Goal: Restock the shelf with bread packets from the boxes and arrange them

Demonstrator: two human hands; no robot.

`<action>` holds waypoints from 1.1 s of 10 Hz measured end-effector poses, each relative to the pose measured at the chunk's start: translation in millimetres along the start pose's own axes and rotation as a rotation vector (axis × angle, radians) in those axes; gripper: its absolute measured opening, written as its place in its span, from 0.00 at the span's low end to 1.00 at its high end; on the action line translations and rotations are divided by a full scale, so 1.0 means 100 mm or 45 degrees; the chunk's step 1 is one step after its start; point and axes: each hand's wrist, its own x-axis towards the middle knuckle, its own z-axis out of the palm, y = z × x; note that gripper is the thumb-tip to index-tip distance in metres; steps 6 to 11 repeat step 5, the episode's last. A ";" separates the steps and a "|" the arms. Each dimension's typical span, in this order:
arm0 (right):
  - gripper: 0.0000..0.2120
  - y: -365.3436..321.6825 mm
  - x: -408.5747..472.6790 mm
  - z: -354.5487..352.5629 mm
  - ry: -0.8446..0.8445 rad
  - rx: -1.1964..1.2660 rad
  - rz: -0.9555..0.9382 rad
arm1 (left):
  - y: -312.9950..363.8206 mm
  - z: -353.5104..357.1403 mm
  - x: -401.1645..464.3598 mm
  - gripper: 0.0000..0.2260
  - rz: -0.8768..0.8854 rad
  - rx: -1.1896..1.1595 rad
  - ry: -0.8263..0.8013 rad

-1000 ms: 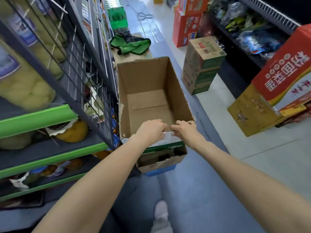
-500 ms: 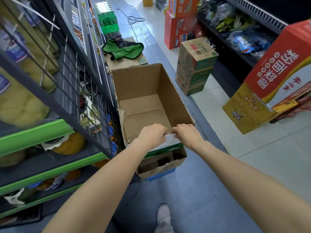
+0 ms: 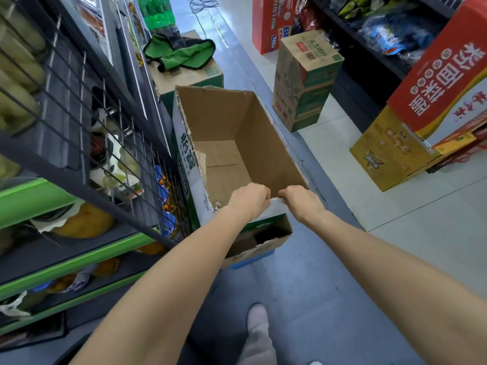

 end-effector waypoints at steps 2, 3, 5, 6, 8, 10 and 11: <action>0.11 0.08 0.00 0.11 -0.042 0.110 0.008 | 0.01 0.08 0.02 0.10 0.017 -0.008 -0.042; 0.11 0.11 0.00 0.09 -0.011 0.190 -0.007 | 0.04 0.05 0.02 0.09 -0.003 -0.021 -0.008; 0.11 0.11 -0.15 -0.08 0.014 0.496 0.029 | 0.10 -0.13 -0.05 0.11 -0.125 -0.081 0.160; 0.11 0.11 -0.15 -0.08 0.014 0.496 0.029 | 0.10 -0.13 -0.05 0.11 -0.125 -0.081 0.160; 0.11 0.11 -0.15 -0.08 0.014 0.496 0.029 | 0.10 -0.13 -0.05 0.11 -0.125 -0.081 0.160; 0.11 0.11 -0.15 -0.08 0.014 0.496 0.029 | 0.10 -0.13 -0.05 0.11 -0.125 -0.081 0.160; 0.11 0.11 -0.15 -0.08 0.014 0.496 0.029 | 0.10 -0.13 -0.05 0.11 -0.125 -0.081 0.160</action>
